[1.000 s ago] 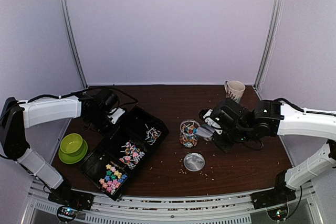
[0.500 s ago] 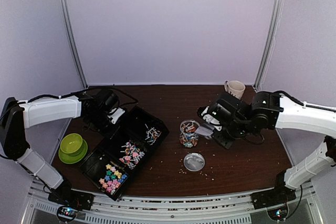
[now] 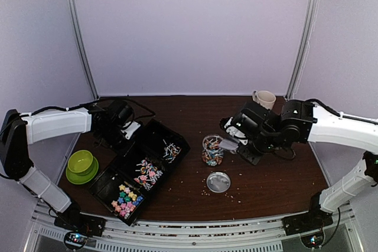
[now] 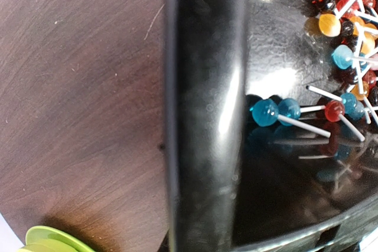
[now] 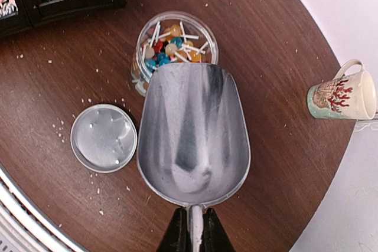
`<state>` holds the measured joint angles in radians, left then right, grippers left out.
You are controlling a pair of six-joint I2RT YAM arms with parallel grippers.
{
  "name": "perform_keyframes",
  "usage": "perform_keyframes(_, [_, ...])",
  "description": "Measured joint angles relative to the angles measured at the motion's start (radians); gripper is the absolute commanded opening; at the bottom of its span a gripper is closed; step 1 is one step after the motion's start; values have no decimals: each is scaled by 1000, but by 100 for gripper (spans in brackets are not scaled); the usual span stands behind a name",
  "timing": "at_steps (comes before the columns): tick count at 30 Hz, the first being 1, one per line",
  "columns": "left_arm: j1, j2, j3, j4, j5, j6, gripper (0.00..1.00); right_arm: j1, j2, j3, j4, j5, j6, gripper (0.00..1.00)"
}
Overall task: Pack the candies
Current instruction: Place the plate at the center of the board.
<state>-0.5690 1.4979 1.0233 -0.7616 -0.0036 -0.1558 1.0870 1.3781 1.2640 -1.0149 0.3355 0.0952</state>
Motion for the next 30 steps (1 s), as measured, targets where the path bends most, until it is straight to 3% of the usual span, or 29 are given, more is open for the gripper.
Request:
perform_keyframes(9, [0, 0, 1, -3, -9, -4, 0, -16, -120, -153, 253, 89, 8, 0])
perform_keyframes(19, [32, 25, 25, -10, -19, -3, 0, -116, -235, -299, 502, 141, 44, 0])
perform_keyframes(30, [63, 102, 166, -66, -23, 5, 0, -227, -249, -464, 700, 126, 86, 0])
